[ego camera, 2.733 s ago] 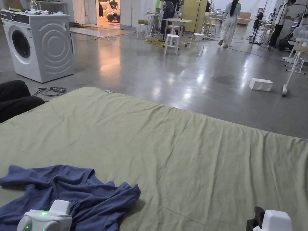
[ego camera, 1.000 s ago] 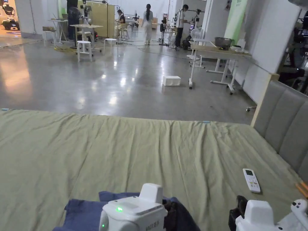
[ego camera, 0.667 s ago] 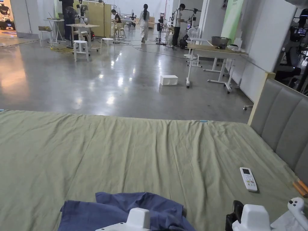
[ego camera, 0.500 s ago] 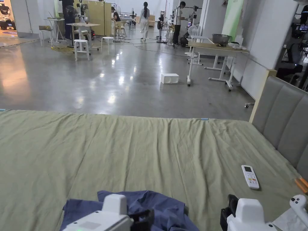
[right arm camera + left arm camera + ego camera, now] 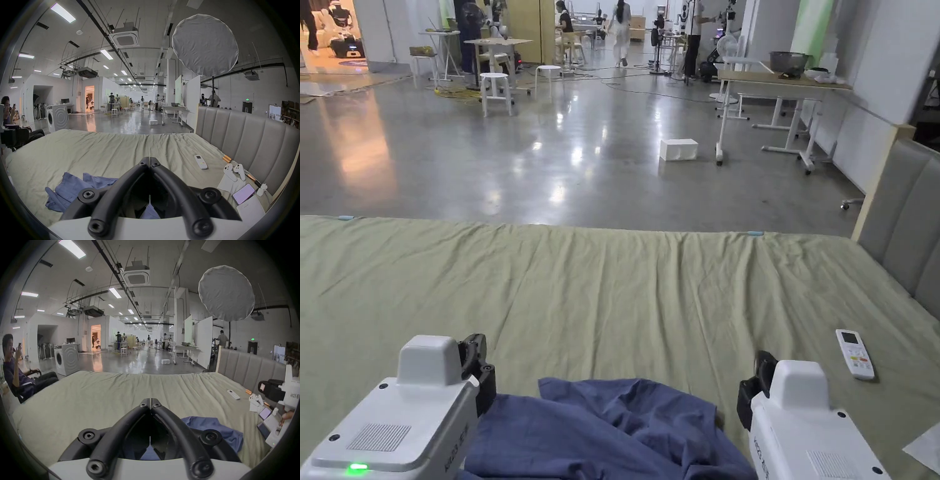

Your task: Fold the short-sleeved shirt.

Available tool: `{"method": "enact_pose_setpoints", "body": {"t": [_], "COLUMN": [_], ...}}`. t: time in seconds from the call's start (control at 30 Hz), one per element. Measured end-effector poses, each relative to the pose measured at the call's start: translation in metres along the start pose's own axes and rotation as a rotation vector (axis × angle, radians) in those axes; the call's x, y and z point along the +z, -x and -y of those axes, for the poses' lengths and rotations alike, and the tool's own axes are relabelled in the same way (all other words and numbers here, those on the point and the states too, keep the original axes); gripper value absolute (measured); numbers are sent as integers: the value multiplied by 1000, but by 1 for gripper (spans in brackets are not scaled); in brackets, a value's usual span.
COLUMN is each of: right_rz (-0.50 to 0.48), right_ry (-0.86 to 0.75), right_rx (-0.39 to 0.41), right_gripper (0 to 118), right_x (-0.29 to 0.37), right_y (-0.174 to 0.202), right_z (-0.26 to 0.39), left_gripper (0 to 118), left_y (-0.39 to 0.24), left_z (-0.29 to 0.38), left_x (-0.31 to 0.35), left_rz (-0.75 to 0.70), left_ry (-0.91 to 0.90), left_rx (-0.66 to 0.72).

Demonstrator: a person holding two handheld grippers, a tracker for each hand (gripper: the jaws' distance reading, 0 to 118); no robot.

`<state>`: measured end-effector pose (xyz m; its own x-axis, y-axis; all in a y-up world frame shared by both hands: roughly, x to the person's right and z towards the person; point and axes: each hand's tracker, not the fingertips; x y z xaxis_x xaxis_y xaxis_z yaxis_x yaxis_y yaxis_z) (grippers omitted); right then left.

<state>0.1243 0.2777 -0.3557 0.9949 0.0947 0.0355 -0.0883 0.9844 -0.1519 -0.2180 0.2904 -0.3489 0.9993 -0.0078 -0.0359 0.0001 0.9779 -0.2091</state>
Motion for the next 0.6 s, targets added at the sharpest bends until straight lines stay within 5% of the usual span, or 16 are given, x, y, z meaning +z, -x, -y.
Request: {"method": "enact_pose_setpoints", "body": {"t": [0.2,0.47,0.6], "right_rz": [-21,-30,-29], "right_ry": [-18,8,39], "right_rx": [9,29,28], "right_gripper": [0,0,0], "right_x": [-2,-5,-7], "right_y": [8,8,5], "right_z": [-5,3,12], "left_gripper": [0,2,71], "left_y": [21,60,68], "left_z": [7,65,100], "left_x": [0,-36,-54], "left_rz": [-14,63,19], "left_ry": [56,468,597], "left_rx": [50,172,184]}}
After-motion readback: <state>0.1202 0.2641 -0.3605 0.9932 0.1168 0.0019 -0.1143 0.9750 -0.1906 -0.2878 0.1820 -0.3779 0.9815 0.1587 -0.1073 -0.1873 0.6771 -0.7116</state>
